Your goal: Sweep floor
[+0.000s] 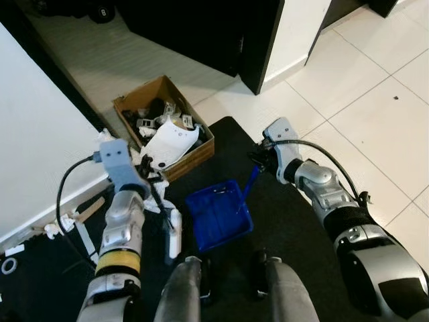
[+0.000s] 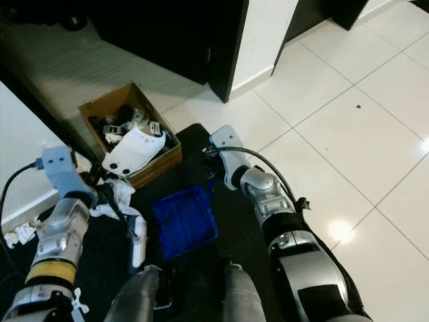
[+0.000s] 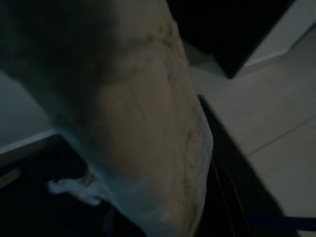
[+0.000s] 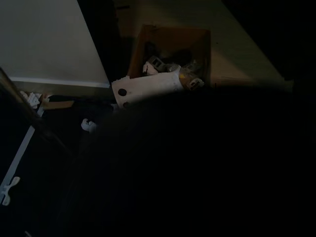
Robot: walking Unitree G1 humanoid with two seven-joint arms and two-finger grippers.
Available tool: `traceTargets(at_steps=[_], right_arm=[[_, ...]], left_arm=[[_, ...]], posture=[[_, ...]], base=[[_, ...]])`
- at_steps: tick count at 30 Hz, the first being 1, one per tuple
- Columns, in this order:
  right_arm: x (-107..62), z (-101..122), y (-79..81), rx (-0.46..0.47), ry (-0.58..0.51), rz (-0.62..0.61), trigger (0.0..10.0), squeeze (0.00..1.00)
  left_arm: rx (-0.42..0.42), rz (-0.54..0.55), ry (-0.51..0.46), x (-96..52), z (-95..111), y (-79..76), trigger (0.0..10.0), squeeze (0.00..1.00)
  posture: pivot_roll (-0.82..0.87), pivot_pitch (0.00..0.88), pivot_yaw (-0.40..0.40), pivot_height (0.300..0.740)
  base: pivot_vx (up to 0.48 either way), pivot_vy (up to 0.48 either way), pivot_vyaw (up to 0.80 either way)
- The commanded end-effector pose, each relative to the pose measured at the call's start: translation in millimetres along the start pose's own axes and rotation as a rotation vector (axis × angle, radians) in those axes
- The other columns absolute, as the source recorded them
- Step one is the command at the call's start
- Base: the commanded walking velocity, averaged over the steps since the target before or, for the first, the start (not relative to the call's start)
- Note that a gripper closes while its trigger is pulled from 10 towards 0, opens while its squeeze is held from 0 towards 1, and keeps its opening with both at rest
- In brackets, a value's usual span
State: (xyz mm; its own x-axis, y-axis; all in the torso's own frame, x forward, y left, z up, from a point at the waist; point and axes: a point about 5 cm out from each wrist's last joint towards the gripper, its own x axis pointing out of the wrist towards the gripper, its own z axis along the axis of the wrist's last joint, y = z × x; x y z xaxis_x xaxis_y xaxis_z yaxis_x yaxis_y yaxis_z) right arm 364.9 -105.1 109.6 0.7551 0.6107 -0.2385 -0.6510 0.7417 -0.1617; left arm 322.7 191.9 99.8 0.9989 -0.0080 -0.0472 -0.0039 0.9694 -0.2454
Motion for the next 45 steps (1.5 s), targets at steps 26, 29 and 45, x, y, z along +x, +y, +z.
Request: traceTargets(at_steps=[26,29,45], right_arm=[[-6.6,-42.4,17.2,0.090,0.158,0.032,10.0,0.00],[-6.3,-41.9,17.2,0.087,0.160,0.033,10.0,0.00],[-11.0,-45.2,13.4,0.084,0.164,0.024,10.0,0.00]], left_arm=[[0.347,0.082,-0.124,-54.3,100.5,80.4,10.0,0.00],[0.296,0.092,-0.073,-46.4,79.1,80.9,10.0,0.00],[0.044,0.017,0.129,-8.4,-9.4,23.6,10.0,0.00]], posture=[[0.11,0.305,-0.029,0.740],[0.10,0.306,-0.035,0.740],[0.05,0.329,-0.036,0.740]], base=[[0.000,0.000,0.00],[0.000,0.000,0.00],[0.000,0.000,0.00]])
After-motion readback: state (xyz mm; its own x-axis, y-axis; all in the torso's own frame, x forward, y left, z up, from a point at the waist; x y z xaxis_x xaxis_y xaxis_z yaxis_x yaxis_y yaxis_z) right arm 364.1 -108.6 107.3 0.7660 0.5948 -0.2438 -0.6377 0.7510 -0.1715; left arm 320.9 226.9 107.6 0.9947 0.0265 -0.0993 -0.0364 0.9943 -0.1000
